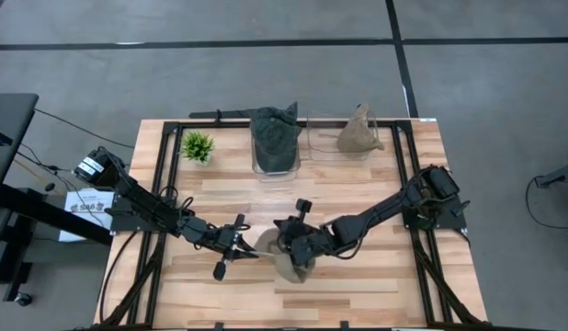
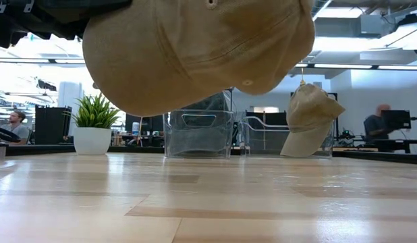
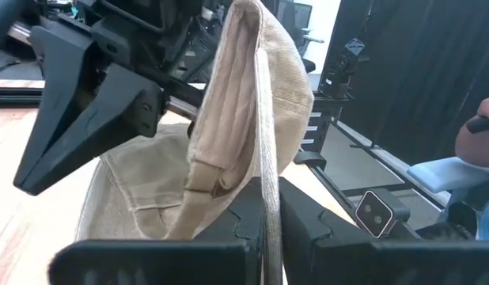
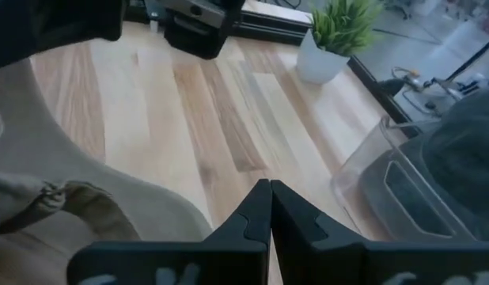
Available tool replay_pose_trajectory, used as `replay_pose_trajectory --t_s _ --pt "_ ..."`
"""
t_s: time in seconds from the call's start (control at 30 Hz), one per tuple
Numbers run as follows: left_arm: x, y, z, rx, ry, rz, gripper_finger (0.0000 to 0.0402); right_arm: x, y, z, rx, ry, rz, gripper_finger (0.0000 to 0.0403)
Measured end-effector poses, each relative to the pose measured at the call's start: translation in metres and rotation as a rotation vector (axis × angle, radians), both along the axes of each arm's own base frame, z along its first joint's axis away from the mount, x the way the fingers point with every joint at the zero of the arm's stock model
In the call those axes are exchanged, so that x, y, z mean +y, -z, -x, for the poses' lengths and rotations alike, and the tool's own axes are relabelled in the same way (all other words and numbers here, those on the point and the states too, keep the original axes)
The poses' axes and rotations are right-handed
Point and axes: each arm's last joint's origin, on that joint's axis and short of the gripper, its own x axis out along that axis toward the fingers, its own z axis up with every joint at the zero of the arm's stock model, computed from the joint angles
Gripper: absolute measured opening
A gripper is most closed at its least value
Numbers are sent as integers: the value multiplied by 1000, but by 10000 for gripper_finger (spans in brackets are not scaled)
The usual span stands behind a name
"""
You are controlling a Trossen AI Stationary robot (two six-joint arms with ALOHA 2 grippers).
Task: Pick & Place hat
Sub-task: Put the brown cap into the right transparent bin
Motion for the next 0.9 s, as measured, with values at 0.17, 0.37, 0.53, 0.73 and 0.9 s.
replay_pose_trajectory --t_s 0.17,0.37,0.53,0.73,0.9 --pt "0 0 0 0 1 0 21 -1 -6 3 17 -10 41 1" --pt "-1 0 0 1 19 3 21 -8 -15 13 49 75 134 1" --pt "-1 0 0 -2 34 6 22 -16 -25 26 59 176 173 1" --pt "-1 0 0 -1 33 9 22 -25 -36 48 37 340 210 1" --pt "-1 -1 0 -4 30 11 22 -26 -42 71 -13 450 259 1"
